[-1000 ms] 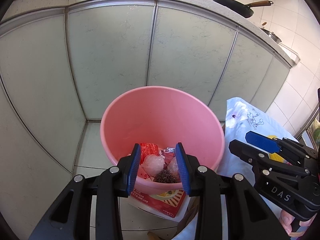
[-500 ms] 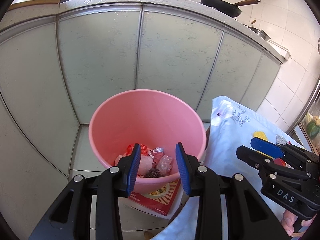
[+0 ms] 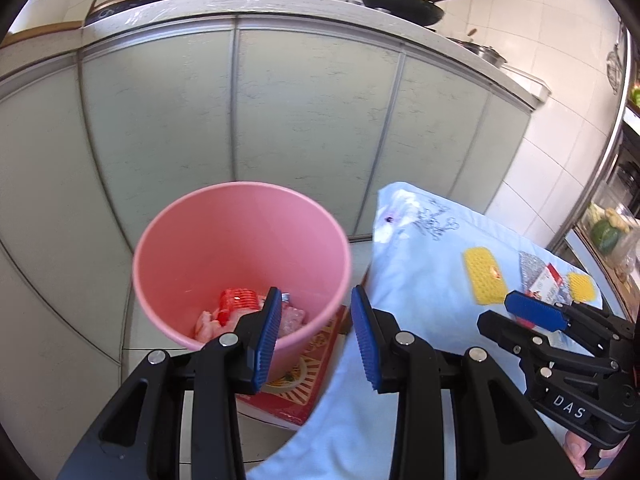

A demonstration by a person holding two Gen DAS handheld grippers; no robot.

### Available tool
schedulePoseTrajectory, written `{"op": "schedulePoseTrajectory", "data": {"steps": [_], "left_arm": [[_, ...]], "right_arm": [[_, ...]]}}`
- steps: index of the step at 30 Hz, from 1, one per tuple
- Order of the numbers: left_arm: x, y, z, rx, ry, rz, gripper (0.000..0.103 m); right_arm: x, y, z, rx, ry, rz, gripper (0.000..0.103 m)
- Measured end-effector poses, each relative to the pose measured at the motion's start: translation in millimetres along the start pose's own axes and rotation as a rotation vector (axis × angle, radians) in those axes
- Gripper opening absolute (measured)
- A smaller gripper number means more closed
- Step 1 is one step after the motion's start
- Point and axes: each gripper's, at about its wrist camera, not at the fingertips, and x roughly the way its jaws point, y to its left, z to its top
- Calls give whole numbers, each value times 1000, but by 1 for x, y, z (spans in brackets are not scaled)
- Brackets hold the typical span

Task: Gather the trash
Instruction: 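Move both open tools back from the bucket to the table, then lower the left tool onto the red-and-white medicine box and close on it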

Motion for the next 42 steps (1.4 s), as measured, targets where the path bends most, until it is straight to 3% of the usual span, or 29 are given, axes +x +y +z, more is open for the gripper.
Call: {"op": "schedulePoseTrajectory", "data": {"steps": [20,27,42], "left_arm": [[11,-75,-9,109,45,-130,35],[15,-99,-11,152,60,-196,47],[34,-197,-7,452,114,-401,58]], "right_arm": [[-31,-72,-51,155,14,-94,42],[-39,-101,-63,218,8,-133,42],[-55,-151,-81,322,-4,-194,42]]}}
